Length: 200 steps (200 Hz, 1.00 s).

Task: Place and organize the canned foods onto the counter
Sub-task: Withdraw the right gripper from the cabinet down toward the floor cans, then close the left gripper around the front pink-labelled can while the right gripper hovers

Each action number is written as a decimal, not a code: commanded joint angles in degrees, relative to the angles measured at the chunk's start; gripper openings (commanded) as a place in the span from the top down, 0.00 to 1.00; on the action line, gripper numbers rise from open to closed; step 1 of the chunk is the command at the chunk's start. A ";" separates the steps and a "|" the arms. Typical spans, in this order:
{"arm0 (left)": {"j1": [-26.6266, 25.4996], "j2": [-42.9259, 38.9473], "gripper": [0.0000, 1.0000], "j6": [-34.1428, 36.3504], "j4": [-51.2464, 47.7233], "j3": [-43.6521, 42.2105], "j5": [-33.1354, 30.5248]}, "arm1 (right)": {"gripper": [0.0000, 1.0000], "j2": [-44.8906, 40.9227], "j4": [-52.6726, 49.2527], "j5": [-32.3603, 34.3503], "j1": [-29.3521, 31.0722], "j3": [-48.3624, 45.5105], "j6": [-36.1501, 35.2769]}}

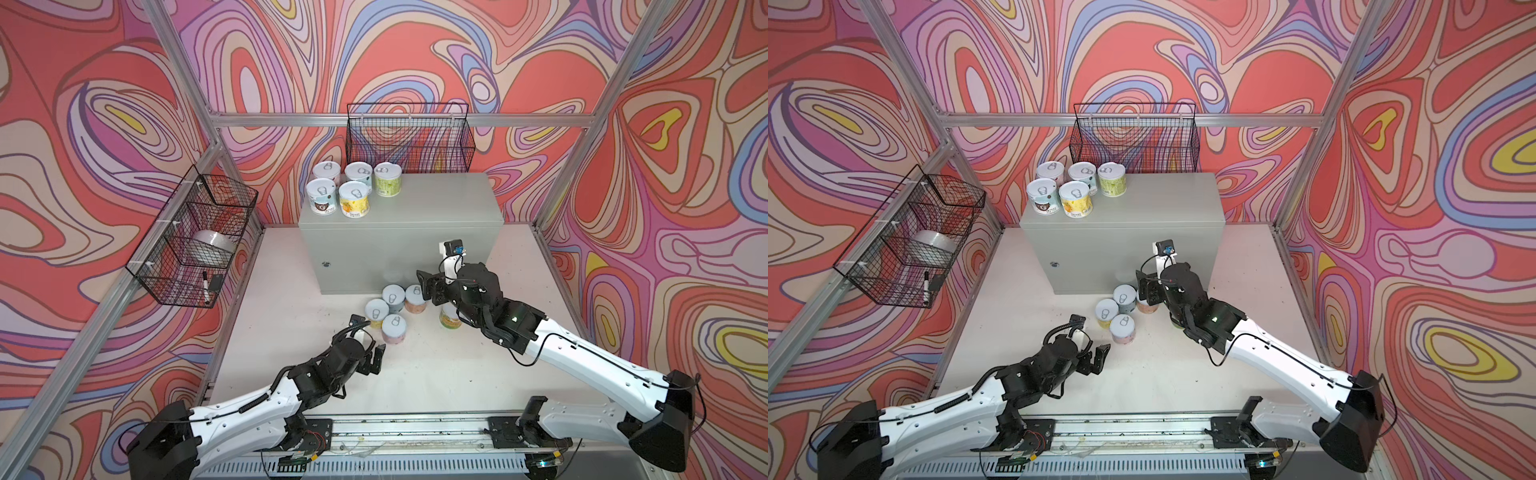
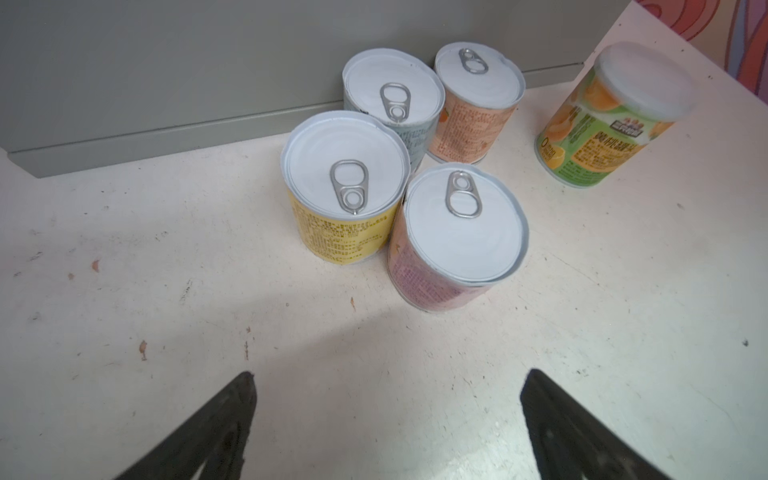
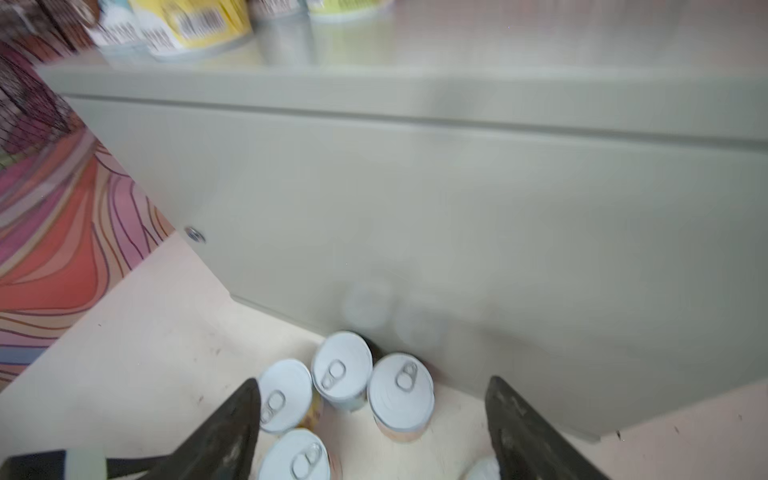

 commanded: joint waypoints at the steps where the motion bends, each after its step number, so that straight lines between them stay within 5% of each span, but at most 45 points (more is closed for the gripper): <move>1: 0.37 2.40 0.00 -0.68 3.12 1.40 1.42 | 0.12 -5.00 -3.08 3.74 0.16 -5.77 8.06; 75: -0.29 13.45 0.02 -4.28 9.03 4.83 1.87 | 0.14 -11.06 -2.55 1.25 0.24 -21.85 19.31; 200: -0.91 34.71 0.04 -8.86 14.51 17.65 -2.86 | 0.15 -14.15 -5.09 4.24 0.33 -25.70 19.08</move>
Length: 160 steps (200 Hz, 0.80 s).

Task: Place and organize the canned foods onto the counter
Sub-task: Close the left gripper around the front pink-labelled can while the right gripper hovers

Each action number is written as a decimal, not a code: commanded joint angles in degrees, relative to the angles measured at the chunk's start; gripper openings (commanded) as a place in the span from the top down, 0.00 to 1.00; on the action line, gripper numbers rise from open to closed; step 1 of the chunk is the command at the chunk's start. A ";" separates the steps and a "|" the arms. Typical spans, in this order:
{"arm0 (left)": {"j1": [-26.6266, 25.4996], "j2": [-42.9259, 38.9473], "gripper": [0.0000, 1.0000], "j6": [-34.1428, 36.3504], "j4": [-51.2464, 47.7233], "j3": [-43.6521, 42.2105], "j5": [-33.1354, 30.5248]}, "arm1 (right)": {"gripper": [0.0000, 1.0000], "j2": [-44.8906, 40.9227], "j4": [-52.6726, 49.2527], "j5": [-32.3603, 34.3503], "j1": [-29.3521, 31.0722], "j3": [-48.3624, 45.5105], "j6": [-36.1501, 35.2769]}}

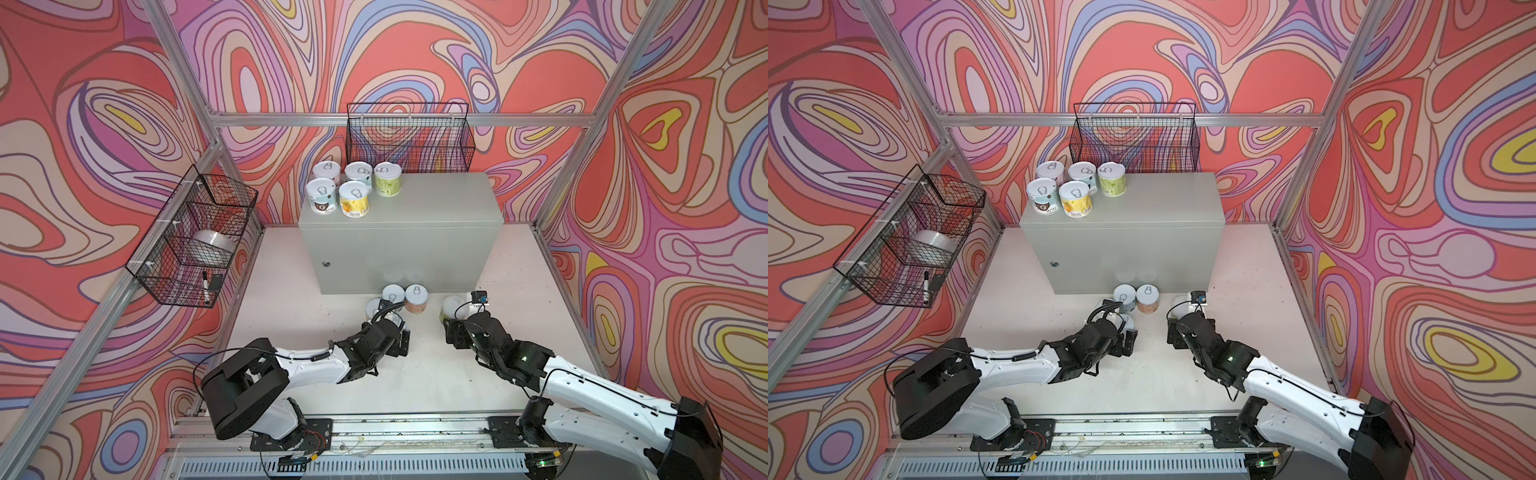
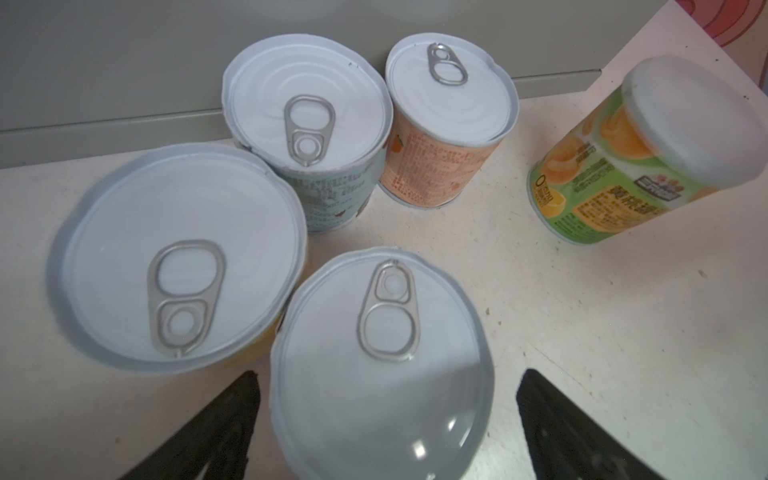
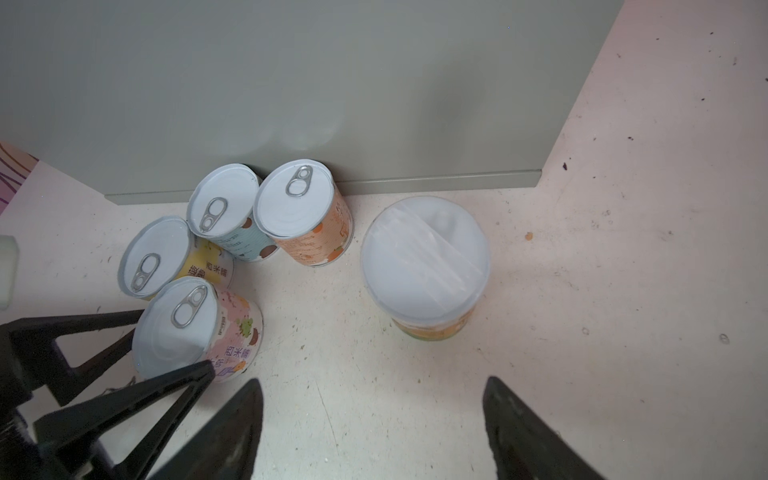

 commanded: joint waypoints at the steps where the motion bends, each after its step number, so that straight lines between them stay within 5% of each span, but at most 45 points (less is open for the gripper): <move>1: -0.38 2.82 0.04 -2.85 0.95 2.13 -3.54 | 0.15 -1.03 -1.20 1.62 0.34 -0.15 -0.32; 104: -0.60 9.69 0.11 -6.22 -1.92 4.76 -7.12 | 0.15 0.23 1.26 1.42 0.34 -0.89 -1.26; 160: -0.65 8.40 0.25 -6.29 -2.03 3.53 -7.21 | 0.15 1.37 1.88 1.42 0.29 -0.82 -0.97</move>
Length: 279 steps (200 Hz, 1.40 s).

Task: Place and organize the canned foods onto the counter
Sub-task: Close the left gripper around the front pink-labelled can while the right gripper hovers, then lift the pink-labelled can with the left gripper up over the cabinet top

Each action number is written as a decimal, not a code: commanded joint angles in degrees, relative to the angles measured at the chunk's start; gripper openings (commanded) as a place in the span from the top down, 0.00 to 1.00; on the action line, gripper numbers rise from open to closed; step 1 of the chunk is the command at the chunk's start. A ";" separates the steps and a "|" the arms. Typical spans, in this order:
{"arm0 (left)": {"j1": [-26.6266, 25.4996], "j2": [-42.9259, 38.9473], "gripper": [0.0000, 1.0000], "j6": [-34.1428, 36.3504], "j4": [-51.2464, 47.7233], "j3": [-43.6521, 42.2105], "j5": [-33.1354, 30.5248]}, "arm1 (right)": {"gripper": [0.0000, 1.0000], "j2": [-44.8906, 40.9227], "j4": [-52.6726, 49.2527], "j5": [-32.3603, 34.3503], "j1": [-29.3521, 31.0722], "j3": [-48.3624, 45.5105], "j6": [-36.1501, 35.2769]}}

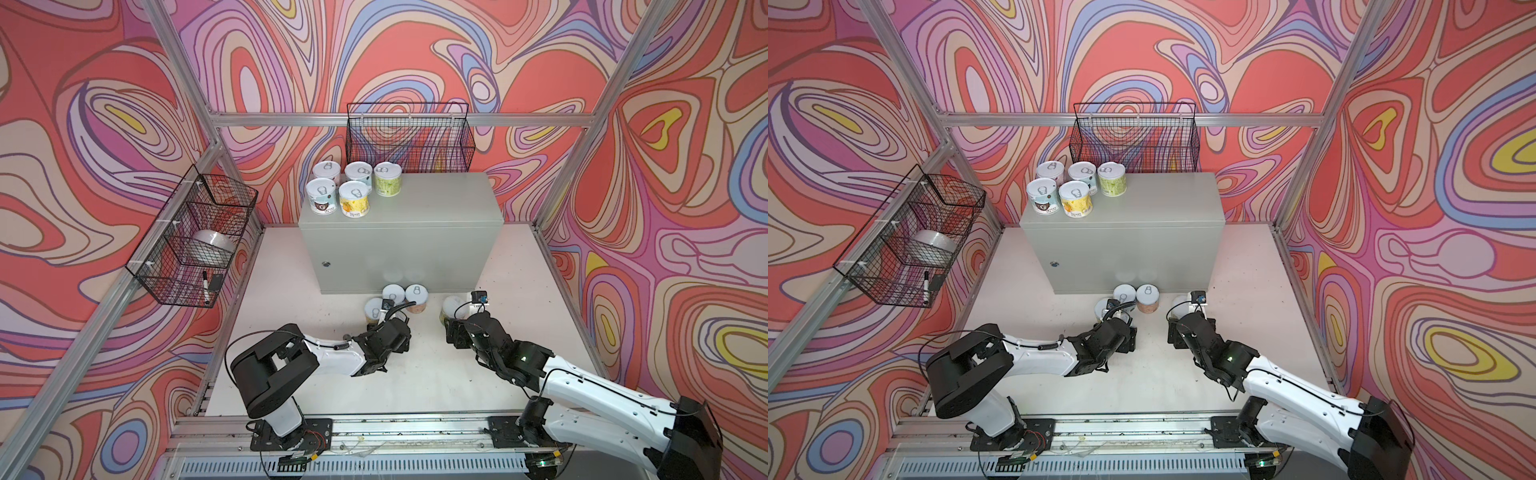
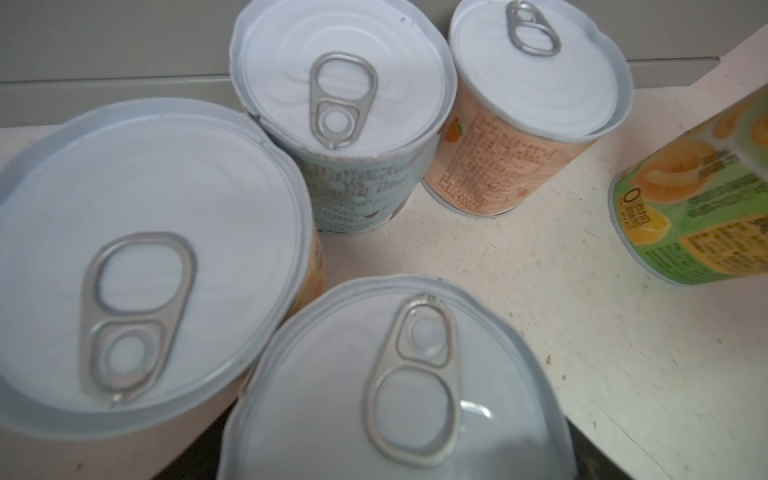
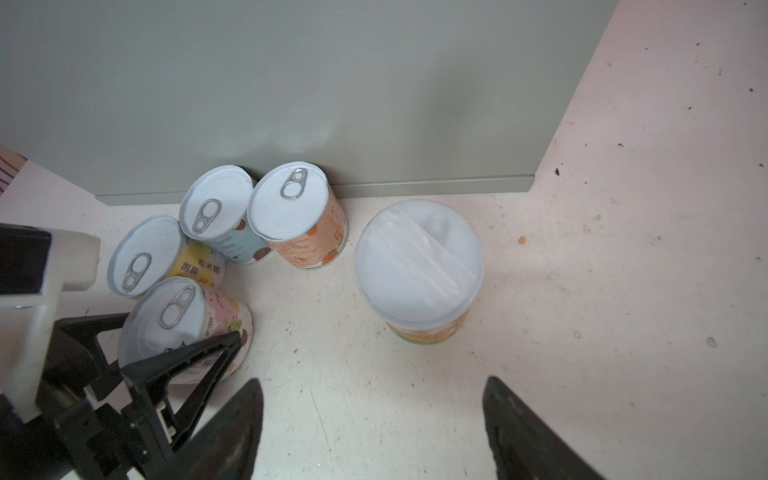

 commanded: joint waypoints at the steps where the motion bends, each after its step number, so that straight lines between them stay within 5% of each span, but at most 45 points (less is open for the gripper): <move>1: -0.03 -0.71 0.25 -1.46 -1.06 -0.48 -1.06 | 0.15 0.71 0.98 0.61 0.27 -0.55 -0.15; 91: -0.01 -5.17 0.70 0.21 -3.10 -3.94 -0.14 | 0.15 5.27 4.74 -0.60 0.30 -0.75 0.12; 112: -0.18 -6.18 1.00 0.73 -4.65 -3.75 -0.64 | 0.15 5.97 5.31 -0.84 0.27 -0.73 0.21; 156: -1.28 -15.07 1.00 5.33 -13.48 -2.07 -1.10 | 0.15 6.79 7.17 -0.63 0.27 -1.62 0.85; 217: -2.12 -31.25 1.00 12.90 -40.45 13.76 -1.69 | 0.15 8.01 8.99 -1.05 0.26 -2.14 1.17; 279: -1.49 -25.86 1.00 23.05 -57.17 41.98 -2.50 | 0.15 9.08 10.30 -1.62 0.25 -1.28 0.91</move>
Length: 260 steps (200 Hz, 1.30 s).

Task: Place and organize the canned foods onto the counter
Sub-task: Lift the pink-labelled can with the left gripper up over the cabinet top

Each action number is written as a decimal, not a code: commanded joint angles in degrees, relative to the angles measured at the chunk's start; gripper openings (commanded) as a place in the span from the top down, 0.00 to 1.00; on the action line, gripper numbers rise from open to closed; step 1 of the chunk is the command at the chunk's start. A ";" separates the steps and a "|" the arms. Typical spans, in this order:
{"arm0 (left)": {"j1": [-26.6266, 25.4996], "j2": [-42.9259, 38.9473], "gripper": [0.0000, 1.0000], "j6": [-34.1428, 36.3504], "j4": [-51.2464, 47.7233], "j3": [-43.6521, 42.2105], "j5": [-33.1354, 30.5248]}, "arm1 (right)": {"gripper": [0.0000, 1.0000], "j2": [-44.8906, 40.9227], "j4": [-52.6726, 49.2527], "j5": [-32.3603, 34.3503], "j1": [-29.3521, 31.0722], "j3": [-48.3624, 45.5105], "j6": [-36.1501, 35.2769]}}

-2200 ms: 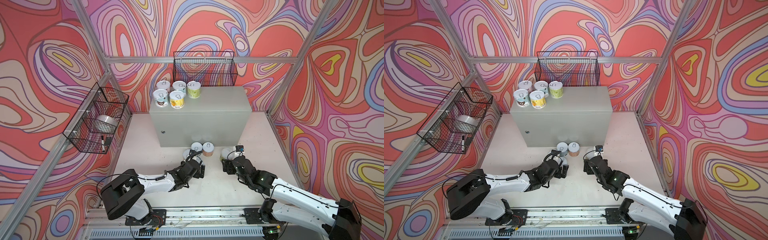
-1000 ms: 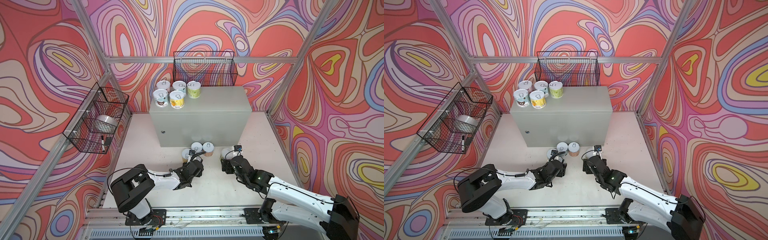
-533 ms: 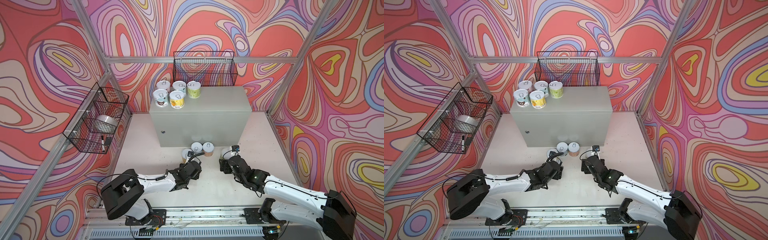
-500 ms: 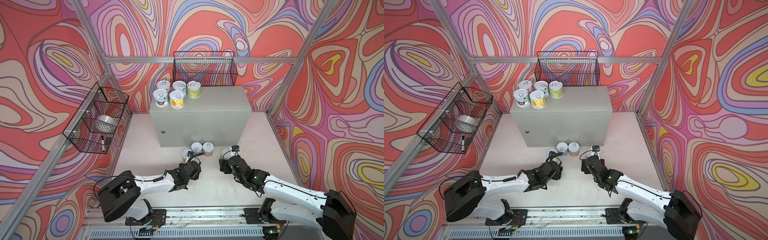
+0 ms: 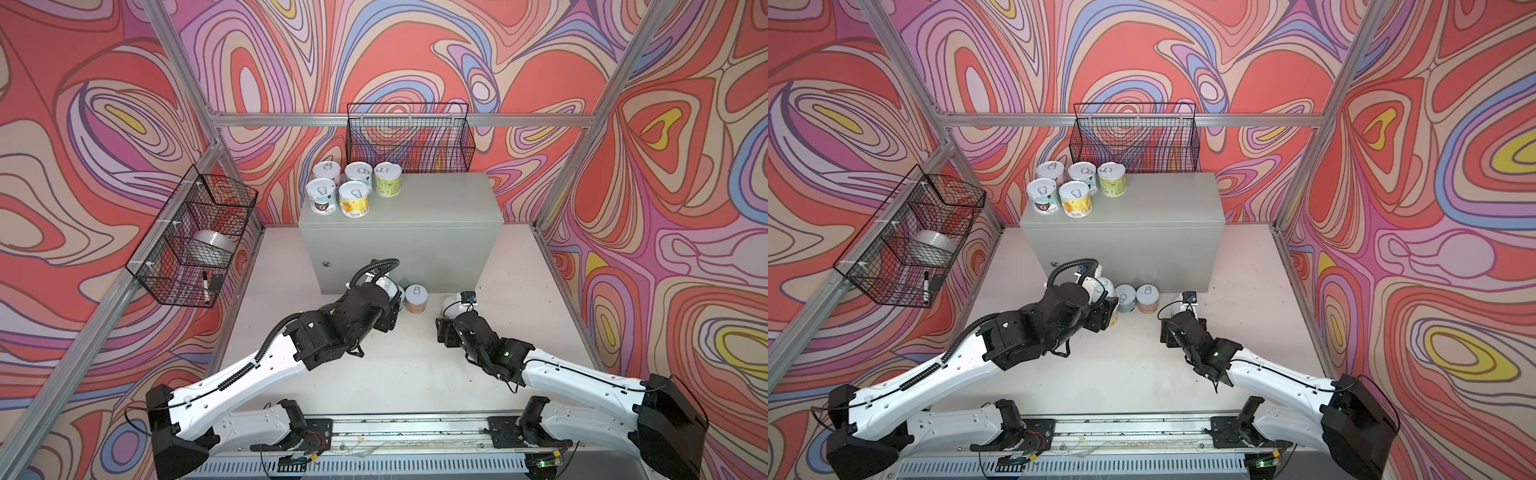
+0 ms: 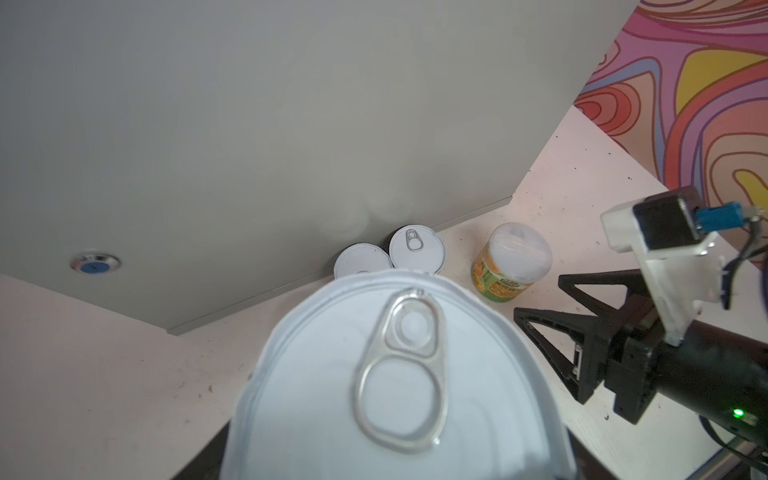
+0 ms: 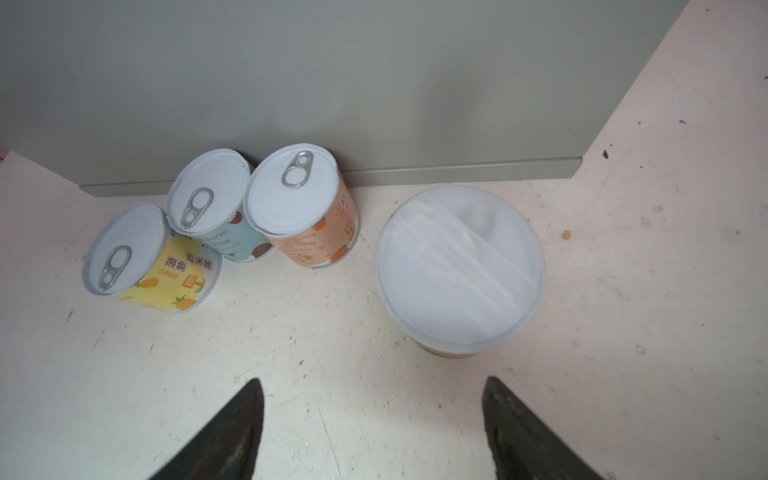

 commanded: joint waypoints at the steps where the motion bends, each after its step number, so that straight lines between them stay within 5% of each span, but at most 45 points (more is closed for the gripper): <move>1: 0.62 3.19 1.00 6.48 -7.75 10.52 -1.12 | 0.15 0.39 1.61 -0.20 0.26 -0.16 0.08; 68: 10.06 17.25 1.00 11.94 -12.46 35.88 8.57 | 0.15 1.23 1.18 0.57 -0.23 2.98 -3.16; 210: 14.39 45.59 1.00 14.60 -23.66 78.50 3.27 | 0.14 -6.52 -7.57 -1.36 -5.01 14.64 -11.63; 260: 16.87 48.19 1.00 13.64 -23.37 81.92 2.56 | 0.14 -7.03 -9.24 -0.94 -5.26 17.23 -12.86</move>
